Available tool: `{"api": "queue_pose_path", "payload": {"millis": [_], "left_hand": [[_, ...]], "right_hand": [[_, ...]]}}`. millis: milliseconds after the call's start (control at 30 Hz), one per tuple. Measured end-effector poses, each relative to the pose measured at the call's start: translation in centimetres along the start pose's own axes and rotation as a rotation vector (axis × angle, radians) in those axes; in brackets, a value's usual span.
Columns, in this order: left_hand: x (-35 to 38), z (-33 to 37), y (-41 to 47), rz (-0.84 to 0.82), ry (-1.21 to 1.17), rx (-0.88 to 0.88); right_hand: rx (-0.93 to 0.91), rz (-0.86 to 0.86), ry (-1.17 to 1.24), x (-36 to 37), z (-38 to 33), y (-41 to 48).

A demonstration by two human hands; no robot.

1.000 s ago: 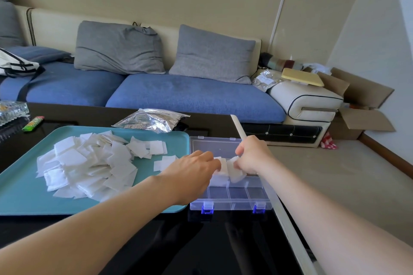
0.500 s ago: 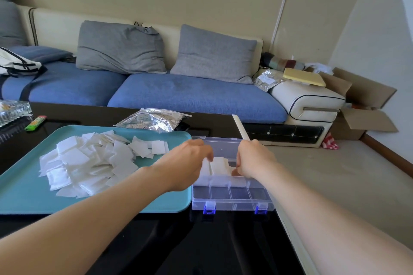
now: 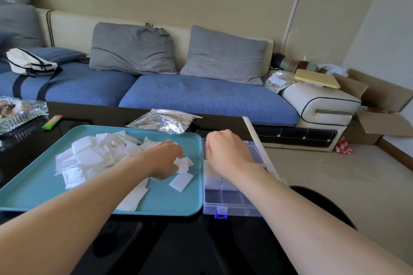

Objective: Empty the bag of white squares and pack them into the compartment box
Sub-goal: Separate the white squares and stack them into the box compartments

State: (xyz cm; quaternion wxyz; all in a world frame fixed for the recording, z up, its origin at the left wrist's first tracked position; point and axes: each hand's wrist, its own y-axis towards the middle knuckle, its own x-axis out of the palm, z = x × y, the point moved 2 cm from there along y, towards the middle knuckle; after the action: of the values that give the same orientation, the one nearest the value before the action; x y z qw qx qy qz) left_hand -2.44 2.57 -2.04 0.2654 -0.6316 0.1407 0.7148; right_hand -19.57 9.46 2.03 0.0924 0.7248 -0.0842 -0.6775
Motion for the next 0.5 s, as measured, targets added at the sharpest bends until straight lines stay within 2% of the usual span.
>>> {"api": "queue_pose_path", "payload": {"millis": [100,200,333,500], "left_hand": [[0.4,-0.7,0.3,-0.019,-0.016,0.026],[0.9,-1.3,0.7,-0.032,-0.029,0.041],[0.7,-1.3,1.1,0.030,-0.032,0.071],[0.4,-1.2,1.1,0.022,-0.077,0.068]], "right_hand": [[-0.132,-0.069,-0.045,1.5,-1.9,0.5],[-0.190,-0.183,-0.063,2.8,-3.3,0.7],[-0.165,-0.237,-0.104,3.5,-4.3,0.9],[-0.108,-0.371,-0.004,3.8,-5.0,1.7]]}}
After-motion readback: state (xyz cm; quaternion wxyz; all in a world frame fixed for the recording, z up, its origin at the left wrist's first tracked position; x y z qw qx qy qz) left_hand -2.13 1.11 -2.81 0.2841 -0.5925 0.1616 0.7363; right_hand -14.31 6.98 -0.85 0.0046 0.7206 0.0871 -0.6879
